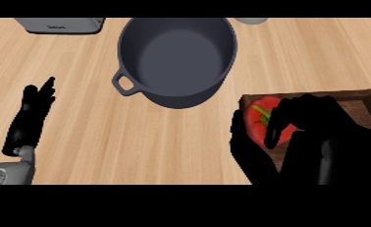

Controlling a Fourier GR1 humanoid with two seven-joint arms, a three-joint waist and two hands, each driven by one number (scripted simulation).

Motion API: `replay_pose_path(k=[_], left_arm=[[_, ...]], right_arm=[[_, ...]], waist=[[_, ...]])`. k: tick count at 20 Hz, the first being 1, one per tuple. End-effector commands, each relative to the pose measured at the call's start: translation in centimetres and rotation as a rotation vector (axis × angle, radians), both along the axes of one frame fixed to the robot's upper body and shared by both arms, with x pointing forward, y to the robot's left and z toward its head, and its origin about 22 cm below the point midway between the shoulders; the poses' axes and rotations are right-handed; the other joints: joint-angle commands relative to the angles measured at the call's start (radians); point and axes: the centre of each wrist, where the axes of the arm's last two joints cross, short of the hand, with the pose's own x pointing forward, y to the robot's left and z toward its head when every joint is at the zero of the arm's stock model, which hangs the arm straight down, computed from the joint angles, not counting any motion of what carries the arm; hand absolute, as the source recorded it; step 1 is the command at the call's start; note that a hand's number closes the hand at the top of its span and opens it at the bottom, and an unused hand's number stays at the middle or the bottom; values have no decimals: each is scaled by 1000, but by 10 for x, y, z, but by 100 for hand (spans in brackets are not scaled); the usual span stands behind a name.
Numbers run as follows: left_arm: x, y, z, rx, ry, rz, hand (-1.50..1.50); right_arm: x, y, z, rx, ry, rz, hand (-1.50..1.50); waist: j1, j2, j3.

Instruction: Pick the bell pepper from the tray and place it in the pot

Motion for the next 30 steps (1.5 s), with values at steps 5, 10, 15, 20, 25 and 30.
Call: replay_pose_path(k=[5,10,15,20,25,30], left_arm=[[11,-8,6,-14,-8,-34,0],[14,-24,8,6,-6,-29,0],[15,-15,17,-4,-12,-34,0],[11,-9,1,2,-9,-22,0],[19,-22,6,13,-15,-54,0],[15,-16,20,-10,-20,-58,0]], right_arm=[[43,43,56,44,102,21,150],[85,67,63,92,169,-9,150],[137,74,73,159,243,17,150],[178,76,53,187,366,35,150],[203,76,34,330,440,7,150],[219,68,-19,412,467,52,-150]], waist=[[19,4,0],[36,7,1],[44,11,1],[38,16,1],[58,21,1],[64,16,3]])
